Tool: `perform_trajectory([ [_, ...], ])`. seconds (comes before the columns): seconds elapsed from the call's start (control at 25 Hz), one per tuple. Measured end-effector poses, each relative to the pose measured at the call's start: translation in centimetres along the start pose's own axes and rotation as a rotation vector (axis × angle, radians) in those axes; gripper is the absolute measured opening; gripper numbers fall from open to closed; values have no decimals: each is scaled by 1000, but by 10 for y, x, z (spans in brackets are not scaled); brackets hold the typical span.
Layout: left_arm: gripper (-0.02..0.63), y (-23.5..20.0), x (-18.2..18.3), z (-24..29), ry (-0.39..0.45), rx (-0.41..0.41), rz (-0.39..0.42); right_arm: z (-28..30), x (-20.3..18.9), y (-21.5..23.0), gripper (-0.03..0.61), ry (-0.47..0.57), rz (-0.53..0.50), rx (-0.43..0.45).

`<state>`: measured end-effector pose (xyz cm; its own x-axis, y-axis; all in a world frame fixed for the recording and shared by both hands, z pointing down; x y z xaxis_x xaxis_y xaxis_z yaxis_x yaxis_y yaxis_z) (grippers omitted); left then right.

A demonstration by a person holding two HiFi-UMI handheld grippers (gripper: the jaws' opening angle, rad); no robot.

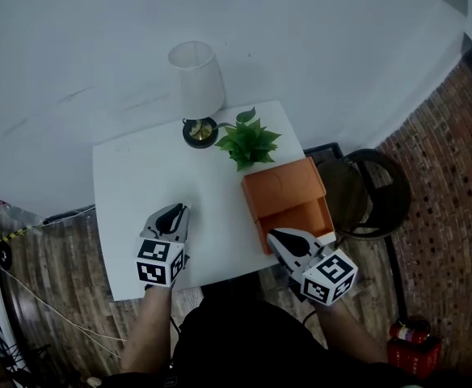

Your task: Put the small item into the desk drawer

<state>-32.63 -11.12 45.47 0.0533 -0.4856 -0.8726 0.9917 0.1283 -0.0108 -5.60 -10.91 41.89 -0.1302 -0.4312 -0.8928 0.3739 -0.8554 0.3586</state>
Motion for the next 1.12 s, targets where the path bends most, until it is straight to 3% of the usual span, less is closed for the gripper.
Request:
perform_trajectory([
  [0.16, 108, -15, -28, 14, -49, 8, -14, 22, -7, 1, 5, -44, 20, 20],
  [0.4, 224, -29, -50, 36, -42, 46, -60, 41, -14, -1, 5, -105, 25, 26],
  [0.84, 236, -20, -103, 59, -197, -14, -81, 40, -37, -2, 5, -145, 81, -33],
  [1.12, 236, -22, -116, 76, -209, 8, -89, 35, -51, -5, 5, -167, 110, -63],
])
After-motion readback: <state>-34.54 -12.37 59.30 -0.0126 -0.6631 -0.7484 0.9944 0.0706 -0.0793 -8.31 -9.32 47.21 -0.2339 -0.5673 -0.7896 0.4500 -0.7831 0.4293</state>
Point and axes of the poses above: the fingertips, and each gripper's own axes: z forward along the fingers, y to its right, x out of its top, the point moved 7 cm from there along -z, backward along the fingers, and after that the axes turned 10 degrees about x, right-handed, at the moved point
